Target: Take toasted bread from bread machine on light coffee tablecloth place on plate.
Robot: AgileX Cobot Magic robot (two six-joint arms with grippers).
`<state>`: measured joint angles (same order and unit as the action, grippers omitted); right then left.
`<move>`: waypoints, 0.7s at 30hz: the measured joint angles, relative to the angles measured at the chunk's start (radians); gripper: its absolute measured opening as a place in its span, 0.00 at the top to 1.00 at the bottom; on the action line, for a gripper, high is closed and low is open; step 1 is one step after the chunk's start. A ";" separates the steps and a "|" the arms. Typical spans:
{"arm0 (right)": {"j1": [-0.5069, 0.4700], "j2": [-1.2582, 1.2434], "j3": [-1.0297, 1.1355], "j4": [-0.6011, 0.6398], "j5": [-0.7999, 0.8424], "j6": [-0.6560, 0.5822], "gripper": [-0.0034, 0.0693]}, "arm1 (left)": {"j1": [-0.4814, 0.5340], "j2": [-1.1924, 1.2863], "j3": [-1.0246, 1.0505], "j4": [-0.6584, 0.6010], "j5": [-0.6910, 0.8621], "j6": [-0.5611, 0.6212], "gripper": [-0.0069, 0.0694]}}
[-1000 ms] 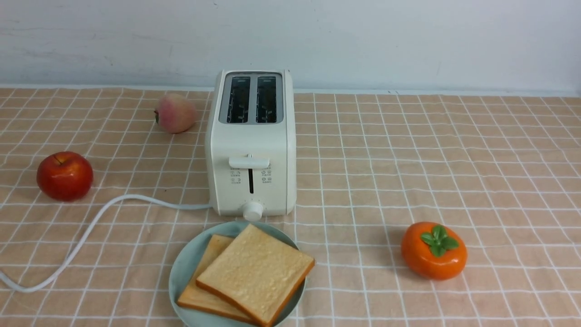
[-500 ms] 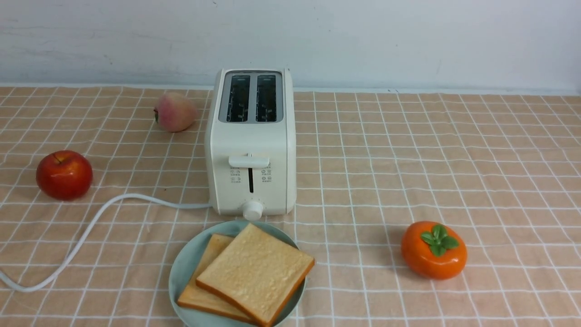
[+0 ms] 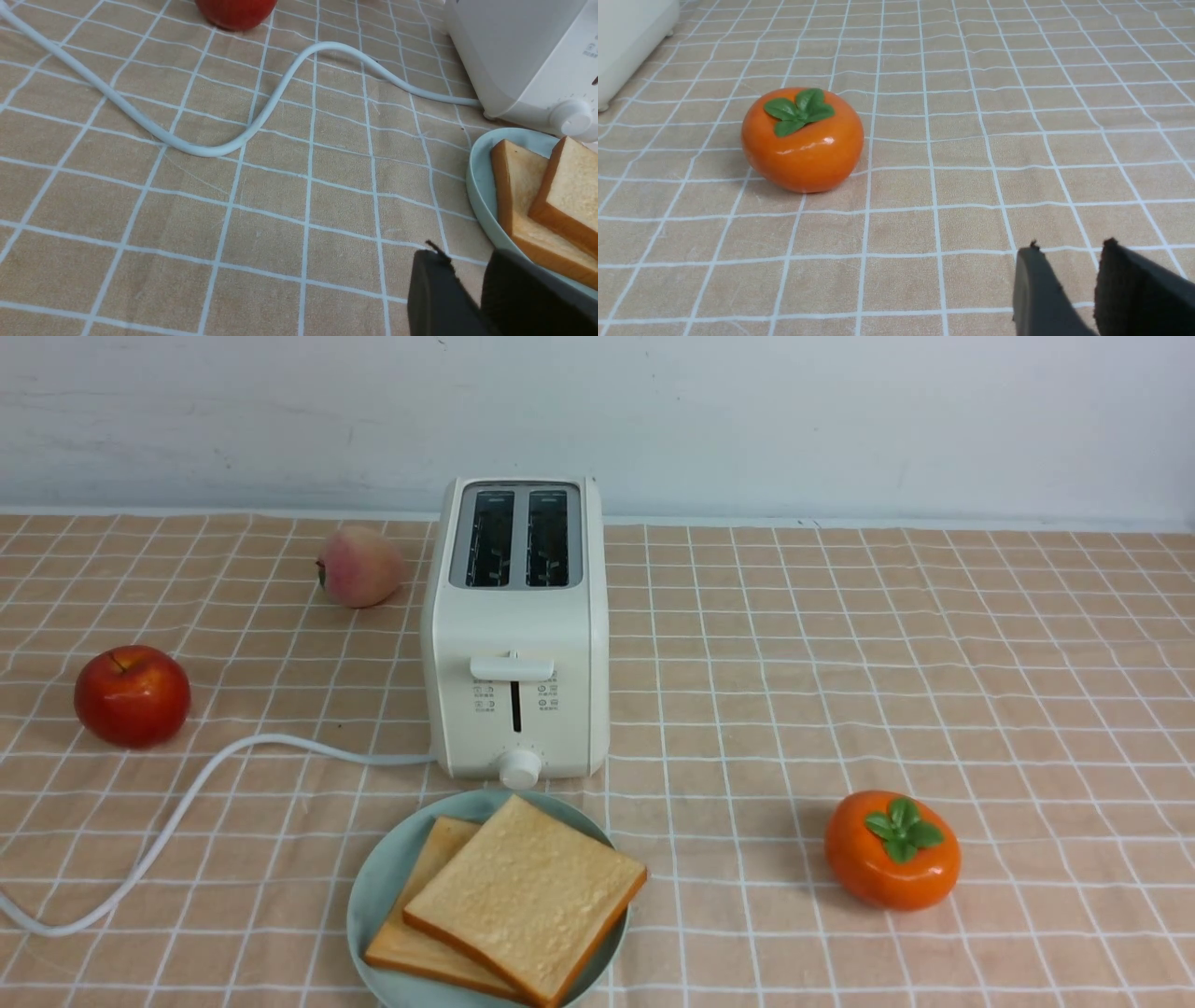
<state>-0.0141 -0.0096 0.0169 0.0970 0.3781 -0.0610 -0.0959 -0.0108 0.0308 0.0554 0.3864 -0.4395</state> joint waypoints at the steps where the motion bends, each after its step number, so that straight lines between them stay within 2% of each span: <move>1: 0.000 0.000 0.000 0.000 0.000 0.000 0.67 | 0.000 0.000 0.000 0.000 0.000 0.000 0.70; 21: 0.000 0.000 0.000 0.000 0.000 0.000 0.64 | 0.000 0.000 0.000 0.000 0.000 0.000 0.67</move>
<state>-0.0141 -0.0096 0.0169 0.0970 0.3781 -0.0610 -0.0959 -0.0108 0.0308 0.0554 0.3864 -0.4395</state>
